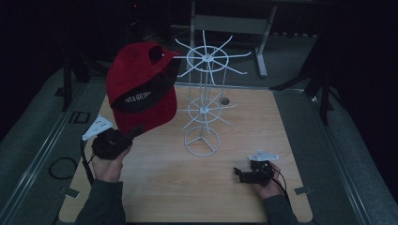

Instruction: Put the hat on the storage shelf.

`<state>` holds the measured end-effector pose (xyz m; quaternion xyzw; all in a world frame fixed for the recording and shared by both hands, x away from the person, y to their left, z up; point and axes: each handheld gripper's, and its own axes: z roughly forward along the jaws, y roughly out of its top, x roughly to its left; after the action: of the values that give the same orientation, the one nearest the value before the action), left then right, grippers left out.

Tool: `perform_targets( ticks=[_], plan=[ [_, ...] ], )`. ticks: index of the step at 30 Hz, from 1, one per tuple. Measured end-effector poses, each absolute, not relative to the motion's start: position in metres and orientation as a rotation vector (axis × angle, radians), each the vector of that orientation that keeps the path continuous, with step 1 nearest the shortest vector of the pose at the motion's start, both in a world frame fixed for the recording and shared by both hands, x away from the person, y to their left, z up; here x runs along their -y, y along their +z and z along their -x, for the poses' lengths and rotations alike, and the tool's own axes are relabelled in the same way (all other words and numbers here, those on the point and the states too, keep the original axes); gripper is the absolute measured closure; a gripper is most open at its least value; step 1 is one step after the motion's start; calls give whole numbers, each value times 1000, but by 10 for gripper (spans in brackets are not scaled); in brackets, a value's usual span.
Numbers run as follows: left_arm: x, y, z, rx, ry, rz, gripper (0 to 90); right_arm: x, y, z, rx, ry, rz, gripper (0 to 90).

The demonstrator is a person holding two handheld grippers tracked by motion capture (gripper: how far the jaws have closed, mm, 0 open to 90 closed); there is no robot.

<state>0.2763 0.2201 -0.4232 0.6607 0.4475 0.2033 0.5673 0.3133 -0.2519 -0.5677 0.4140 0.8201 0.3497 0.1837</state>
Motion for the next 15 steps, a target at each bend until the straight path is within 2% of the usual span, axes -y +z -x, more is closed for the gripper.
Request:
perform_targets(
  ticks=[15],
  plan=[
    [-209, -431, -279, -1045, 464, -1579, 856, 252, -568, -313, -2314, 986, -1168, 153]
  ],
)
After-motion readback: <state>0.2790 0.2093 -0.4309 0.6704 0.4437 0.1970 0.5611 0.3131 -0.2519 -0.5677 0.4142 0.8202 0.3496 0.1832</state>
